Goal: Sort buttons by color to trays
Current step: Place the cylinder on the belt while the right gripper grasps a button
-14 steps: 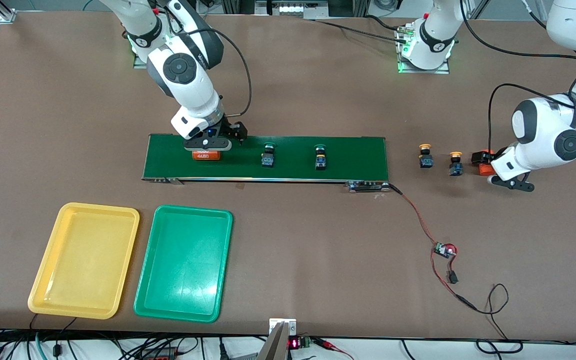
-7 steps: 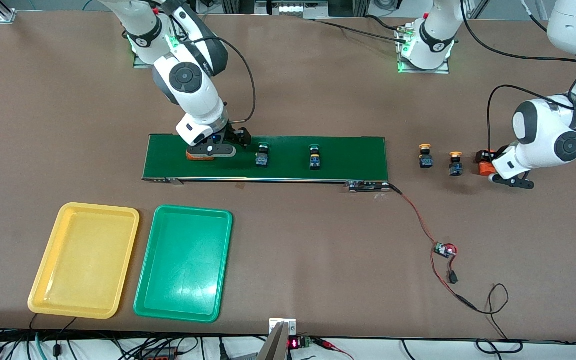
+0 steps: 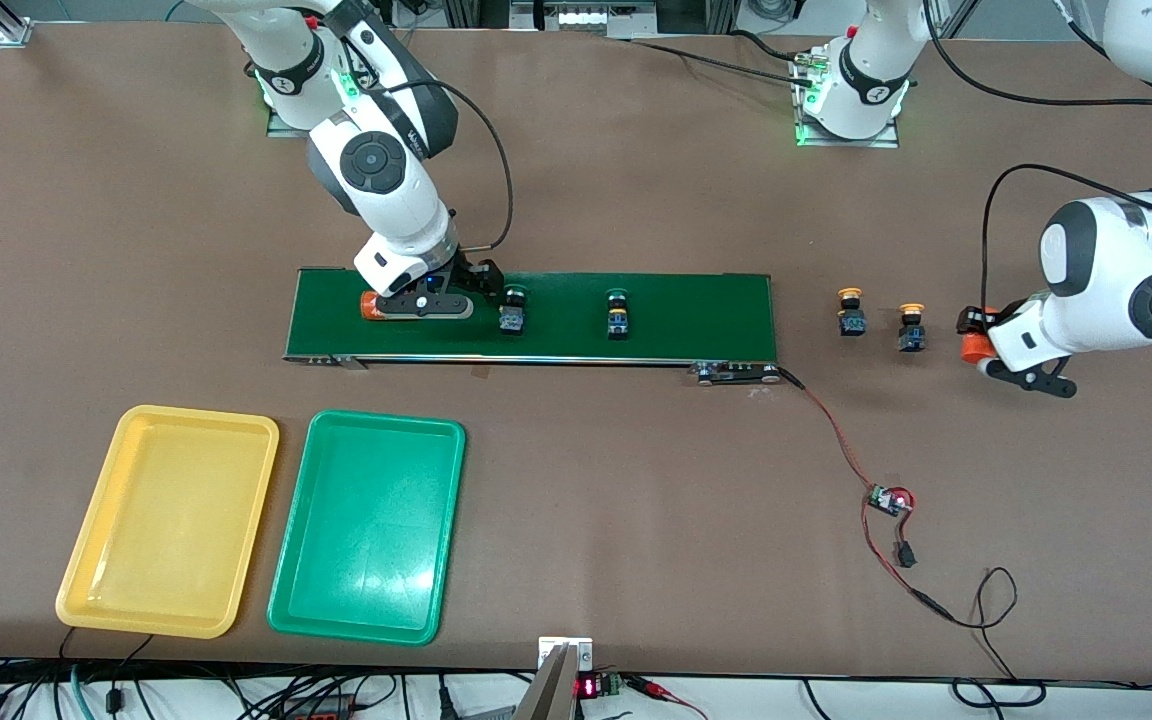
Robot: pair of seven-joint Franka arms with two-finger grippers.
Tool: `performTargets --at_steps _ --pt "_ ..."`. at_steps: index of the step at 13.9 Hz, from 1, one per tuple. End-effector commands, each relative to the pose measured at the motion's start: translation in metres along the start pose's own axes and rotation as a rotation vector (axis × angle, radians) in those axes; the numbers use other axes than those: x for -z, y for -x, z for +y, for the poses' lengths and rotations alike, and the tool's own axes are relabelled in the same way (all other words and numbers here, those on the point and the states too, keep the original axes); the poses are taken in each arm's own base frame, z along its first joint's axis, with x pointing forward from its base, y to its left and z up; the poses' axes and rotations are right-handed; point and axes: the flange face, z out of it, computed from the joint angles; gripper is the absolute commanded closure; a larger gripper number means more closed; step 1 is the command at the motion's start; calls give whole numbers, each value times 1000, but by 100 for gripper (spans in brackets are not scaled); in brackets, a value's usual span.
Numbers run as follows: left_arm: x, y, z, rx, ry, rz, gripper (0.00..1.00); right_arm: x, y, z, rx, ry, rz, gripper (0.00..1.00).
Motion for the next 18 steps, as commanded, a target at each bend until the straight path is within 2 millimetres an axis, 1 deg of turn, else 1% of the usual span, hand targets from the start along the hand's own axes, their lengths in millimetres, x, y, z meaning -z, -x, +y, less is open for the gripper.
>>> performTargets --at_steps 1,2,4,6,7,9,10,11,13,14,15,16,17,18 --pt "36 -22 62 -204 24 -18 81 -3 -5 -9 20 16 27 0" --pt "40 -30 87 -286 21 -13 81 -4 -7 -11 38 24 33 0" --pt "44 -42 132 -423 20 -6 81 -8 -4 -16 60 30 36 0" --pt "45 -50 173 -526 17 0 84 -12 -6 -13 70 45 41 0" --pt "44 -54 199 -574 16 2 84 -11 -7 -14 69 43 44 0" --pt "37 -60 260 -686 23 -6 86 -15 -7 -15 72 44 40 0" --pt "37 -64 278 -717 20 23 86 -17 -7 -15 81 51 41 0" --pt "34 -70 291 -742 17 63 86 -20 -6 -15 86 55 39 0" --pt "14 -82 333 -810 24 124 85 -22 -6 -15 86 56 35 0" --pt "7 -88 352 -832 26 157 85 -23 -5 -15 86 56 33 0" --pt "2 -89 369 -846 27 172 85 -25 -5 -15 87 57 31 0" --pt "1 -88 374 -854 25 174 84 -27 -6 -14 85 58 28 0" --pt "1 -87 374 -852 26 171 60 -30 -5 -14 85 58 23 0" --pt "0 -86 373 -861 23 166 1 -32 -6 -12 83 58 21 0"
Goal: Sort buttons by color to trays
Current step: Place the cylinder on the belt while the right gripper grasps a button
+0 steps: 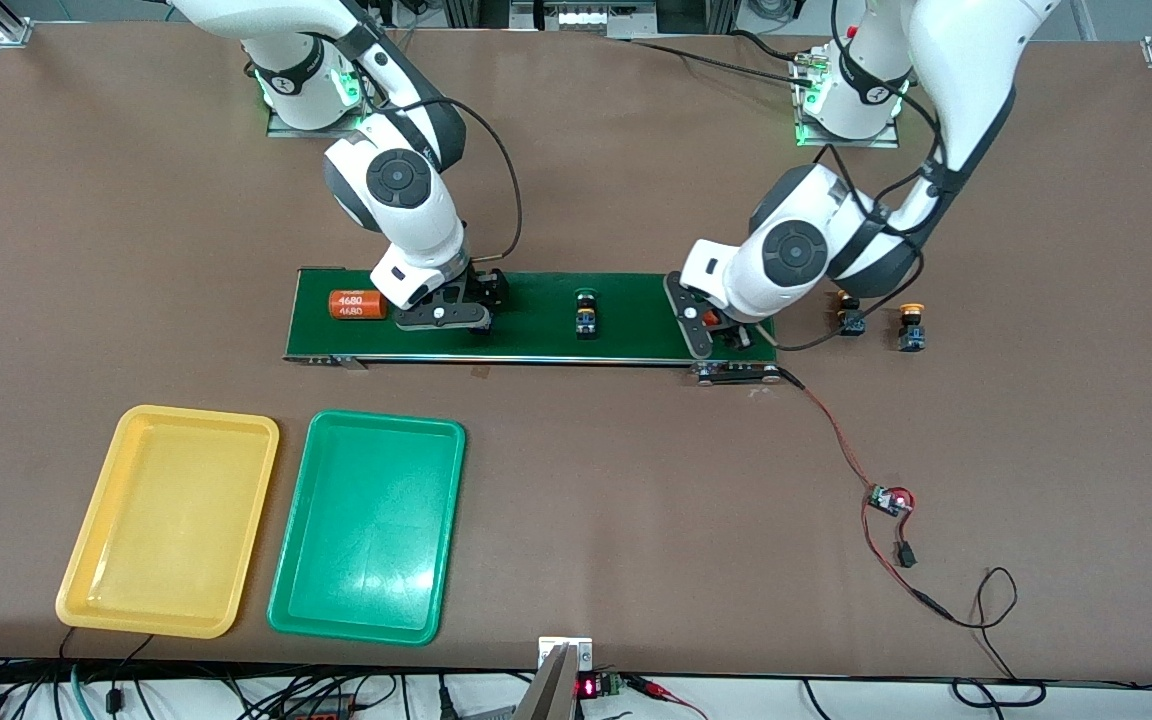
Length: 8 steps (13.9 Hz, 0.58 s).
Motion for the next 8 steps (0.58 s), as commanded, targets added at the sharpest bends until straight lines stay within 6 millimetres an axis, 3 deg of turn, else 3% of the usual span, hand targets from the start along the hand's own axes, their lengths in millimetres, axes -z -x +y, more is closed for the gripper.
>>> performTargets --at_steps 1,4,5,6,7,8 --pt "13 4 -4 -6 -5 10 0 -6 -8 0 -6 2 26 2" --pt "45 23 -25 38 -60 33 0 -23 -11 3 21 12 40 23" --pt "61 31 -31 60 -78 30 0 -25 -11 3 27 15 47 37" --pt "79 42 -35 86 -90 16 0 -26 -13 6 23 19 46 63" --pt "94 56 -42 124 -103 2 0 -26 -13 8 19 19 45 75" --pt "104 77 -54 172 -108 -20 0 -25 -16 10 18 20 48 78"
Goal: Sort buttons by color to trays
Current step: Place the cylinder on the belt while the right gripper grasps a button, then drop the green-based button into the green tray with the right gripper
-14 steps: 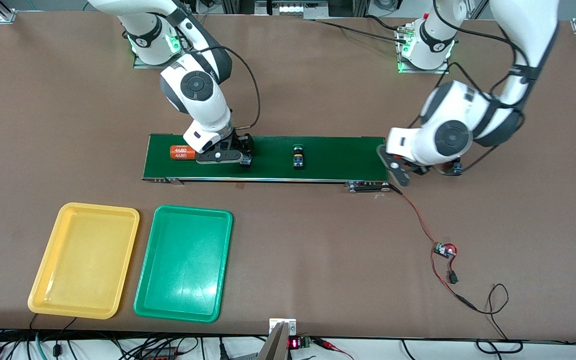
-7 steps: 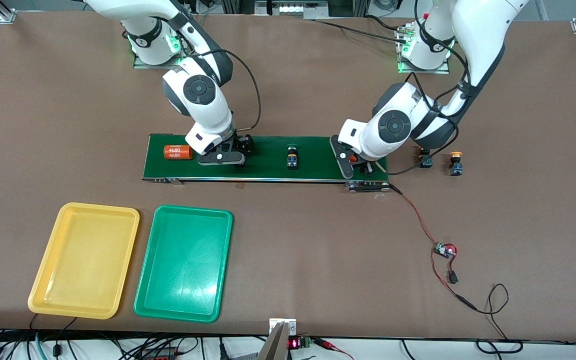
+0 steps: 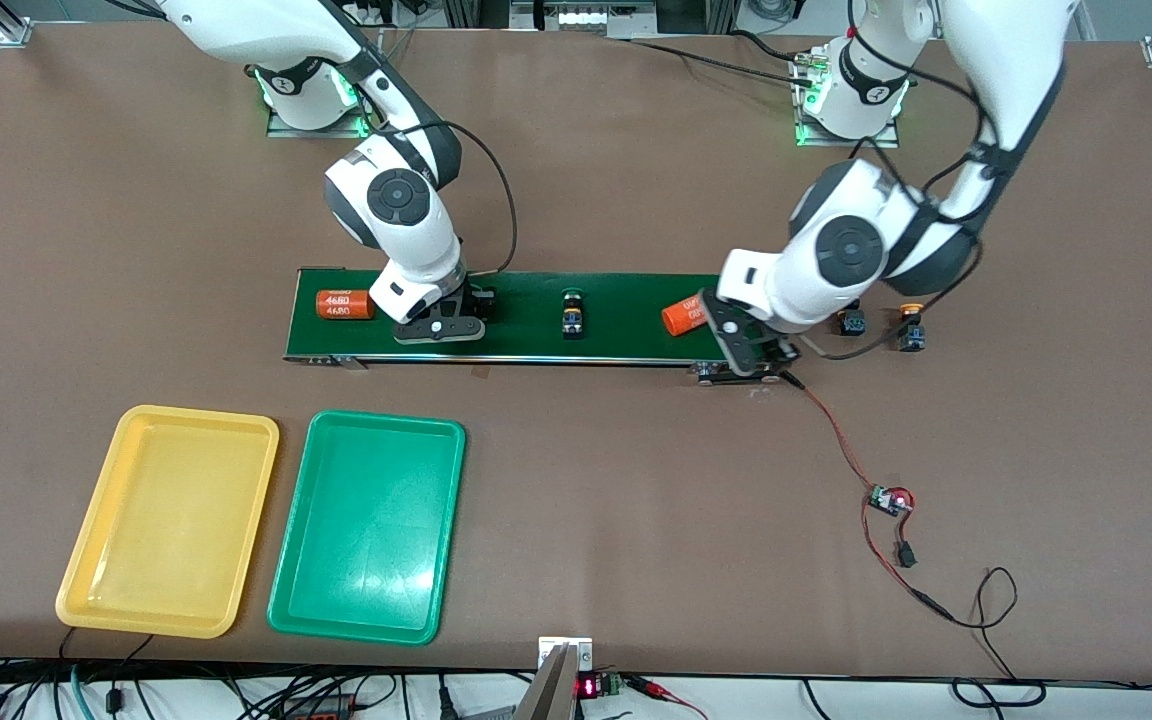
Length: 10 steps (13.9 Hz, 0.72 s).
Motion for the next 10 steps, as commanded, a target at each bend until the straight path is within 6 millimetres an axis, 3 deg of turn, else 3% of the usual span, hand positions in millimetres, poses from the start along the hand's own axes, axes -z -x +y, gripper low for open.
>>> performTargets --at_steps 1,5,8,10 --pt "37 50 -31 106 -26 -46 0 8 -13 -2 -1 -1 33 82" --pt "33 135 -103 335 -25 -87 0 49 -46 3 -44 63 2 86" --pt "26 165 -112 642 5 -158 0 94 -84 17 -78 92 24 86" --pt "8 168 -104 883 21 -220 0 110 -120 49 -77 86 76 86"
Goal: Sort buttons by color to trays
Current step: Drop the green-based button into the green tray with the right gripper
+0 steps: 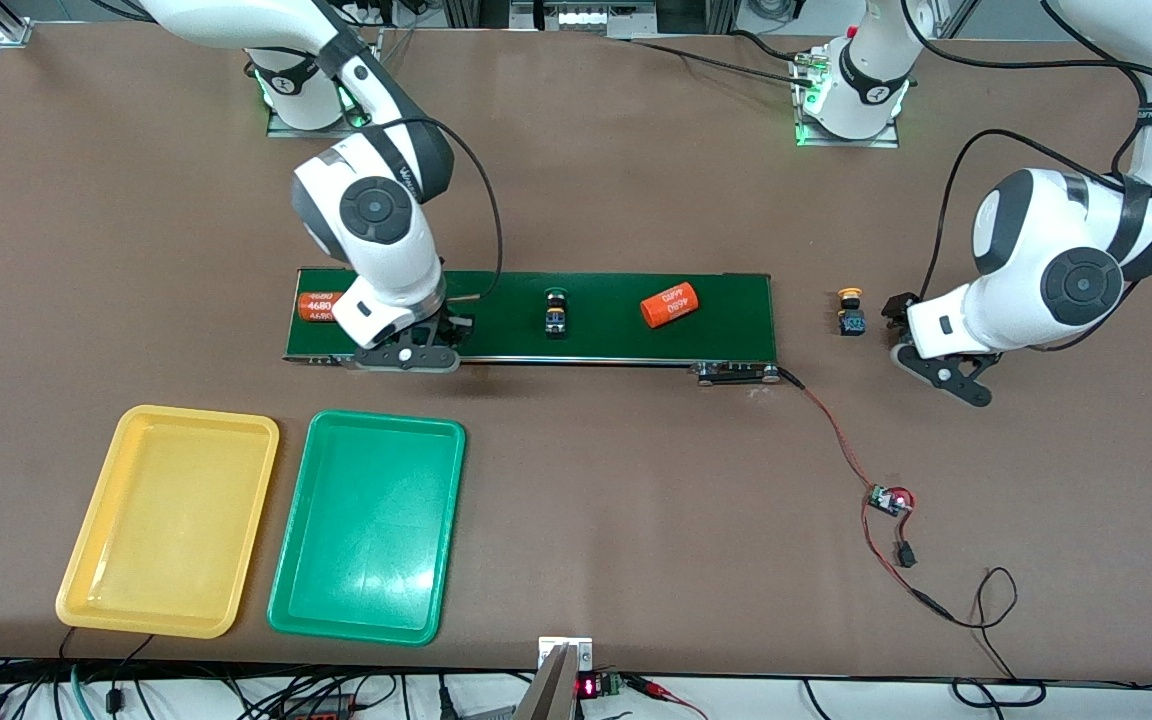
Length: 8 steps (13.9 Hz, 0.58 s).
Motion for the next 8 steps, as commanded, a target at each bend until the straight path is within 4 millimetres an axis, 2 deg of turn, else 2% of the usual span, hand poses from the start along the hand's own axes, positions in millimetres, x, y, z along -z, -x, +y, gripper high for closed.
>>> performTargets --at_steps 1,2,5,8 --pt "-29 5 13 279 32 -87 0 12 -52 35 38 4 47 86" --pt "-47 6 15 304 40 -123 0 6 -70 50 55 -11 47 86" --pt "-82 1 14 301 63 -173 0 -28 -111 90 112 -104 119 86" --pt "-84 -2 28 291 69 -178 0 -79 -131 102 152 -153 216 86"
